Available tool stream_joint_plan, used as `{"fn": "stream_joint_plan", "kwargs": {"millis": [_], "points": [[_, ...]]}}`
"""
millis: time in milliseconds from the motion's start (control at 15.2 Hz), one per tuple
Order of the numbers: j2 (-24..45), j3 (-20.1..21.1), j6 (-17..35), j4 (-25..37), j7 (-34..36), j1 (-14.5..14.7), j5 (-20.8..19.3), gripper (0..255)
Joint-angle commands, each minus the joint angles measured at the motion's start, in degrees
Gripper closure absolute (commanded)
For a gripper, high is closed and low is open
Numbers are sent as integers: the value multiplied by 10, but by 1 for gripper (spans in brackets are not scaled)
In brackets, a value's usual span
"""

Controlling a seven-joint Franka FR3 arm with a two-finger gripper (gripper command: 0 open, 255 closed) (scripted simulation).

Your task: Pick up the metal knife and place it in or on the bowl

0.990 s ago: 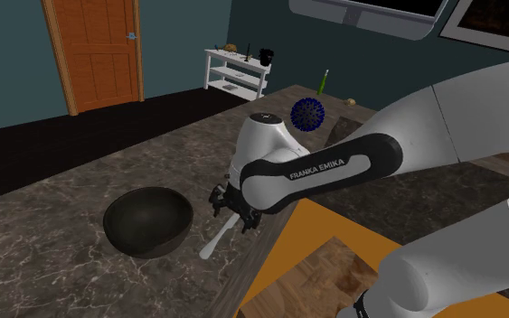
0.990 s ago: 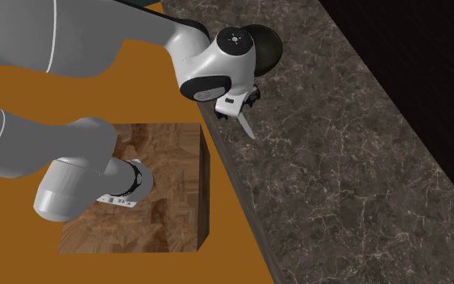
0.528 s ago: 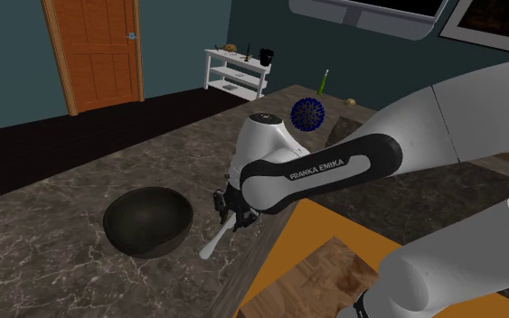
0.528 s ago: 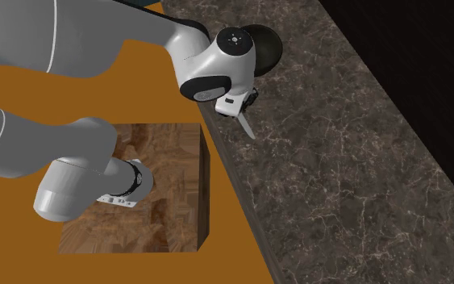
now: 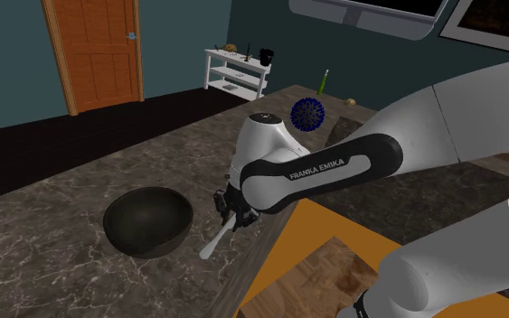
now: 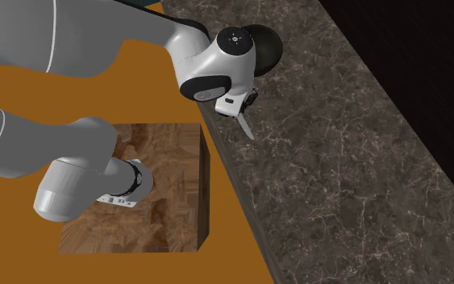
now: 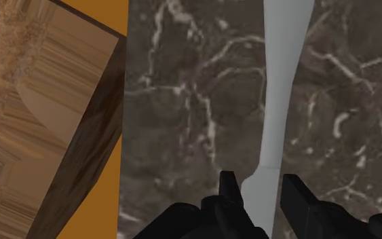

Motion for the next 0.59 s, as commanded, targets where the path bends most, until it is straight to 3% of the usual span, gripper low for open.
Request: {"fn": "stream_joint_plan", "kwargs": {"millis": [0,528], "points": [[-5,-3,-3,2,-3,2,5,255],[-56,-32,-79,32,-19,17,22,255]]}}
